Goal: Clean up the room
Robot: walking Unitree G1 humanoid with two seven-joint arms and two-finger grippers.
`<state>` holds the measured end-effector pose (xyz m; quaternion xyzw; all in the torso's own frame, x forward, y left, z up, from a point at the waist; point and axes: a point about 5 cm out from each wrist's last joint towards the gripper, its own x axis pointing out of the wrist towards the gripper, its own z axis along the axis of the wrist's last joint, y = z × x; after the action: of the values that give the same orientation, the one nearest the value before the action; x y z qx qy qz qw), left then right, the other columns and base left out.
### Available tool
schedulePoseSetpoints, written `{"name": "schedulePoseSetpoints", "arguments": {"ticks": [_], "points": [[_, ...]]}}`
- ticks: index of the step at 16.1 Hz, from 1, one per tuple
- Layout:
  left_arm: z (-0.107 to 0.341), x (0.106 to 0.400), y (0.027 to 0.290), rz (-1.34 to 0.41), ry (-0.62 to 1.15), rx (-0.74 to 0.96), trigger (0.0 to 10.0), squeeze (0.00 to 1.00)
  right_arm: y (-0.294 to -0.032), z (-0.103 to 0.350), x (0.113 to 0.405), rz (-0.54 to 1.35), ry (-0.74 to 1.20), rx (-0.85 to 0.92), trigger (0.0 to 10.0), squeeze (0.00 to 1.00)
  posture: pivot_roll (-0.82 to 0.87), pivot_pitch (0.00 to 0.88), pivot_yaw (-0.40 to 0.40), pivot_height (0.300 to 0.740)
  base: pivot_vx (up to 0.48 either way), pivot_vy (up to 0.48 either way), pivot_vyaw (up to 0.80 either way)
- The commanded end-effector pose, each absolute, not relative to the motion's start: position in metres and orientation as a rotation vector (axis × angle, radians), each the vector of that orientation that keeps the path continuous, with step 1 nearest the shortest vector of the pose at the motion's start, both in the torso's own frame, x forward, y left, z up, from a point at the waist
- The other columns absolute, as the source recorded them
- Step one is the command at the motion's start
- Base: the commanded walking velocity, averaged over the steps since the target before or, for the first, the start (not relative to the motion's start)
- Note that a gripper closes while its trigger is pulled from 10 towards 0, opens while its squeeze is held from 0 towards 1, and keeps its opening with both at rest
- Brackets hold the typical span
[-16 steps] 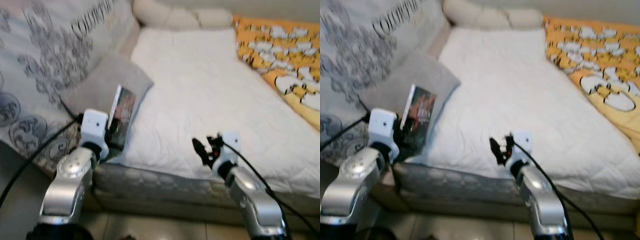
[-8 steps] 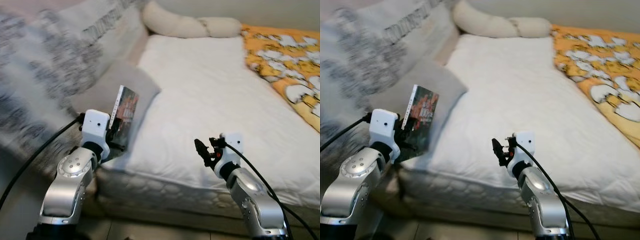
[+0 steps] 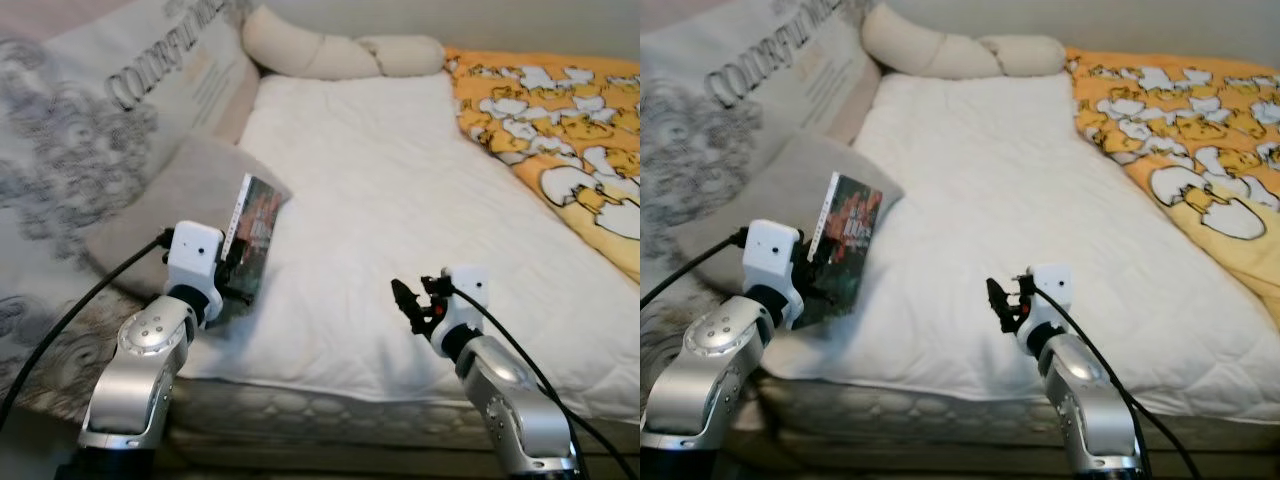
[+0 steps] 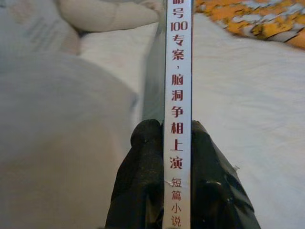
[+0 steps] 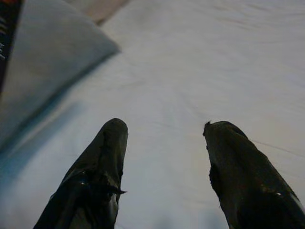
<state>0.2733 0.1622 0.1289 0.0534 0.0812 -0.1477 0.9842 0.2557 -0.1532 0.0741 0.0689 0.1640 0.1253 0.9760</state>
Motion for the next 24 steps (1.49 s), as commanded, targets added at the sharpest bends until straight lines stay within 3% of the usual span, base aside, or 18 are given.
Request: {"name": "schedulePoseSetpoints", "arguments": {"ticks": [1, 9, 15, 18, 21, 24], "points": [[0.14, 0.275, 0.153, -0.329, 0.109, 0.112, 10.0, 0.0, -0.156, 0.078, 0.258, 0.244, 0.316, 0.136, 10.0, 0.0, 0.03, 0.0, 0.011, 0.74, 0.326, 0.0, 0.0], [0.139, 0.276, 0.153, -0.336, 0.116, 0.111, 10.0, 0.0, -0.154, 0.079, 0.259, 0.275, 0.323, 0.132, 10.0, 0.0, 0.03, 0.0, 0.013, 0.74, 0.318, 0.0, 0.0], [0.132, 0.299, 0.148, -0.478, 0.202, 0.092, 10.0, 0.0, -0.181, 0.089, 0.26, 0.404, 0.35, -0.012, 10.0, 0.0, -0.01, 0.0, 0.025, 0.74, 0.0, 0.0, 0.0], [0.133, 0.326, 0.144, -0.537, 0.249, 0.004, 10.0, 0.0, -0.198, 0.099, 0.258, 0.48, 0.349, -0.078, 10.0, 0.0, -0.04, 0.0, 0.035, 0.74, 0.0, 0.0, 0.0], [0.133, 0.357, 0.124, -0.611, 0.322, -0.24, 10.0, 0.0, -0.214, 0.116, 0.254, 0.574, 0.345, -0.103, 10.0, 0.0, -0.12, 0.0, 0.045, 0.74, 0.0, 0.0, 0.0], [0.122, 0.366, 0.105, -0.629, 0.419, -0.42, 10.0, 0.0, -0.219, 0.125, 0.247, 0.613, 0.362, -0.103, 10.0, 0.0, -0.17, 0.0, 0.054, 0.74, 0.0, 0.0, 0.0]]}}
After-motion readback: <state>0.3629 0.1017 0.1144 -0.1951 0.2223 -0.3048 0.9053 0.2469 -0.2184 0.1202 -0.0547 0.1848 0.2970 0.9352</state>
